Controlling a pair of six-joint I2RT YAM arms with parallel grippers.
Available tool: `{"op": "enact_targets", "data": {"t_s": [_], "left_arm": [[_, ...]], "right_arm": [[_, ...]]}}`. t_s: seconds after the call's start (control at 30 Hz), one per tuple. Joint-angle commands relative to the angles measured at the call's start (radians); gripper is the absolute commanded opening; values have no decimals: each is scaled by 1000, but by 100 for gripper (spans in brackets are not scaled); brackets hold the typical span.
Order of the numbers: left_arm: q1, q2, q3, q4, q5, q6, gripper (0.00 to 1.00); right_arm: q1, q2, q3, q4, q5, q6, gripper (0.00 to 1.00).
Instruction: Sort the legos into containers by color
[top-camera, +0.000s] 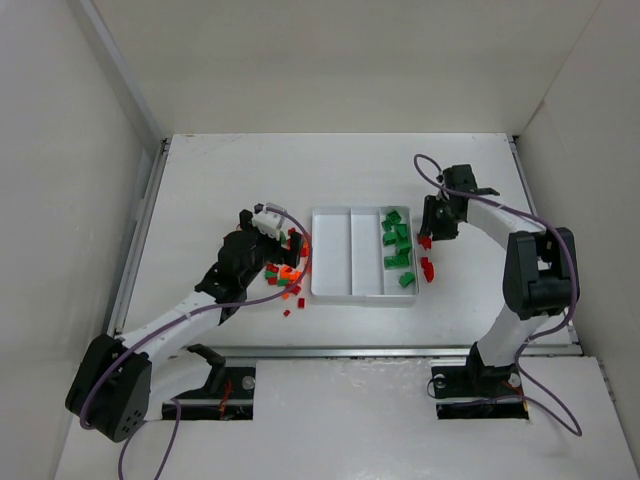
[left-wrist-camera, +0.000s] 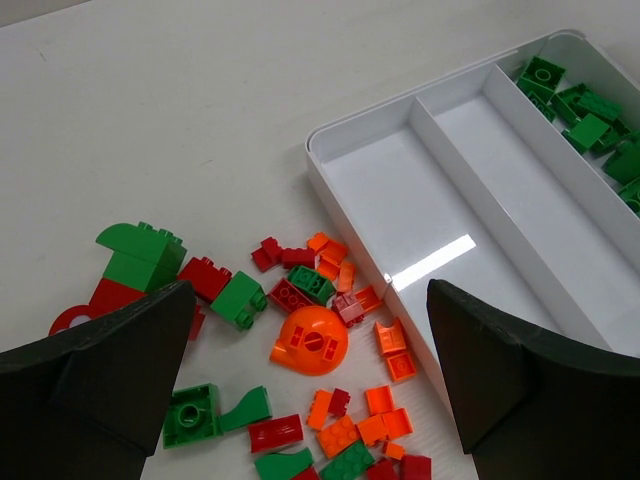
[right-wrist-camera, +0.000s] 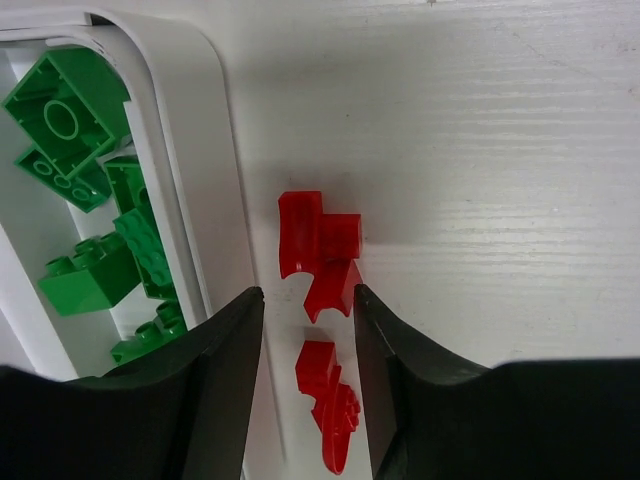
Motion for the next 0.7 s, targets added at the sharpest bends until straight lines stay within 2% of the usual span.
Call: {"op": "enact_targets", "data": {"t_s": [0.0,0.23,0.67], "left_arm": [[10,-6,14,42,16,-1,100],[19,-6,14,42,16,-1,100],[28,-6,14,42,25,-11,100]], "right_arm": [[4,-28,-11,15,-17,-7,47],[4,-8,-51,15,23,2,44],[4,25,-14,43,32,-7,43]]}}
